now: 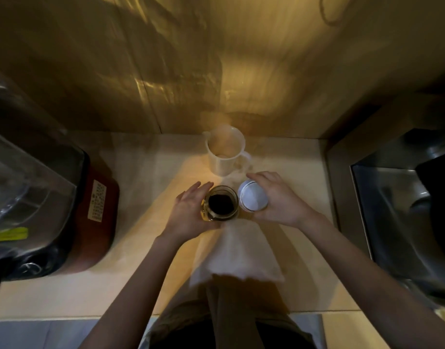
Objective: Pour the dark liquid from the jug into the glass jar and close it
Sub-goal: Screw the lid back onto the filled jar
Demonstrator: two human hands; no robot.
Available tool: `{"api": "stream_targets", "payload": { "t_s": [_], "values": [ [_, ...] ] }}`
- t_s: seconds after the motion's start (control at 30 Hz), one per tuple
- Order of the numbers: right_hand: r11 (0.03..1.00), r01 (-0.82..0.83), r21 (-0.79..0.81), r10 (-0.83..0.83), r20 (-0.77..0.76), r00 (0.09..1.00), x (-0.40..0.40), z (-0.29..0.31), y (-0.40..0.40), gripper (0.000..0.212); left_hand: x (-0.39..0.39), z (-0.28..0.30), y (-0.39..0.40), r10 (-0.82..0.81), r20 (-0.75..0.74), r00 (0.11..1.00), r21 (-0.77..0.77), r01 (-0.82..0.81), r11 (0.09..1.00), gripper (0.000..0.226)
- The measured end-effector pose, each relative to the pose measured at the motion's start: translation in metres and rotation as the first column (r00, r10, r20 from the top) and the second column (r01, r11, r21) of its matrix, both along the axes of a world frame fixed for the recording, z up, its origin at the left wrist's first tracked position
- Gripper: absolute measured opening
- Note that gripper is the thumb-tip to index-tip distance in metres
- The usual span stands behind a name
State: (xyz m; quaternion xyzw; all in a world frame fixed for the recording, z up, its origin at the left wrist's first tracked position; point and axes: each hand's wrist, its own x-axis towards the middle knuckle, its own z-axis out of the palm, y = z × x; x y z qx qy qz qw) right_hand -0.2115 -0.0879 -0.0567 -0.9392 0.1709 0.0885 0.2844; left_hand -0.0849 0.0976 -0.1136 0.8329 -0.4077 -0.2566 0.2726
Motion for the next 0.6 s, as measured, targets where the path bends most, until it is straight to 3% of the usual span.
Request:
{"api": "stream_targets", "payload": {
  "t_s": [0.33, 0.47, 0.6],
  "values": [
    [0.981, -0.056, 0.188, 0.043, 0.073, 0.996, 0.020, 0.029, 0.034, 0.095, -0.004, -0.002, 0.000, 0.042, -0.062, 0.997, -0.133, -0.050, 0.990, 0.088],
    [0.977, -0.210, -0.039, 0.210, -0.007, 0.978, 0.037, 0.024, 0.046, 0.083, -0.008, -0.002, 0.002, 0.082, -0.235, 0.969, -0.234, -0.138, 0.962, 0.084],
    [0.917, -0.322, -0.234, 0.311, -0.085, 0.947, 0.046, 0.019, 0.052, 0.073, -0.010, -0.005, 0.002, 0.111, -0.313, 0.943, -0.232, -0.189, 0.954, 0.086]
  ]
}}
